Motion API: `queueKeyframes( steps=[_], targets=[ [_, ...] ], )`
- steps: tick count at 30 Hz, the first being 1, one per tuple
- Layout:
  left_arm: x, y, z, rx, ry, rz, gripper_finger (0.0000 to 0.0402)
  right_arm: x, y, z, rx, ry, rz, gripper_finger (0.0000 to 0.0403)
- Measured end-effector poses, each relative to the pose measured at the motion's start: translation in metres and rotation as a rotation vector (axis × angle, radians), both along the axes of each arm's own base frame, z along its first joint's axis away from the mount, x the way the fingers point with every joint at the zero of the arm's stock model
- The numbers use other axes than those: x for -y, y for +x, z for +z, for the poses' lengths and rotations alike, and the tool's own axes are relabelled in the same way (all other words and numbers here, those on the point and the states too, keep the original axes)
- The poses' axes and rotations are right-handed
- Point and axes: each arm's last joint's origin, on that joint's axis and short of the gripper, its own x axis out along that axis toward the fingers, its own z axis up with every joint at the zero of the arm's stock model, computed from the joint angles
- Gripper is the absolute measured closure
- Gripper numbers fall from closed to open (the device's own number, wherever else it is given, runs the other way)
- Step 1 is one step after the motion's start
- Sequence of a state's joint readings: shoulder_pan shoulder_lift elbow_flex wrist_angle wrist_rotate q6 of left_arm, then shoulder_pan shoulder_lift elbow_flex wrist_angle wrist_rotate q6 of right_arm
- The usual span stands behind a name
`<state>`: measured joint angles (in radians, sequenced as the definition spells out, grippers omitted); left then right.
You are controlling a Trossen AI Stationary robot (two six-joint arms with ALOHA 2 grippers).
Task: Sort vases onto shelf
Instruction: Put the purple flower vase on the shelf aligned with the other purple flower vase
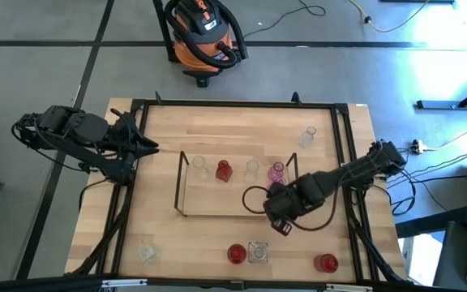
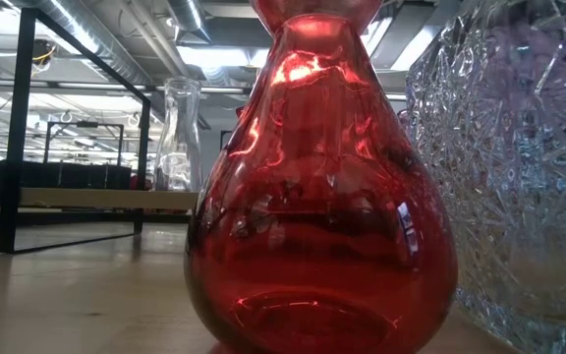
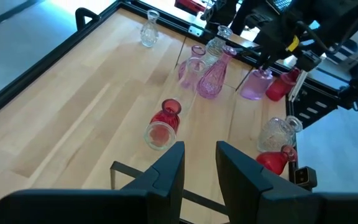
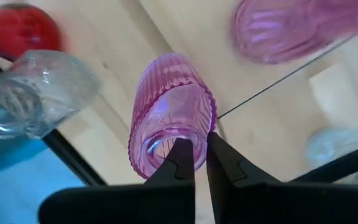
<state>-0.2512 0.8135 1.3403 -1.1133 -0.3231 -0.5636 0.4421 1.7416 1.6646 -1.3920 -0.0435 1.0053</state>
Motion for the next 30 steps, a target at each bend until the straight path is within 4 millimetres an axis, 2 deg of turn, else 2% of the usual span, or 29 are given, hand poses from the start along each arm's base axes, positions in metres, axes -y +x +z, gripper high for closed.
queueKeyframes(
  steps=[10,20,30],
  targets=[
    [0.000,0.000,0.000,0.001,-0.001,0.002,0.0316,0.023,0.006,0.000,0.010,-0.118,0.209,0.0401],
    [0.000,0.000,0.000,0.002,0.001,0.007,0.0316,0.015,0.007,-0.009,0.017,-0.162,0.483,0.0401],
    [0.000,0.000,0.000,0.002,0.003,0.009,0.0316,0.014,0.006,-0.022,-0.004,-0.187,0.599,0.0401]
  ],
)
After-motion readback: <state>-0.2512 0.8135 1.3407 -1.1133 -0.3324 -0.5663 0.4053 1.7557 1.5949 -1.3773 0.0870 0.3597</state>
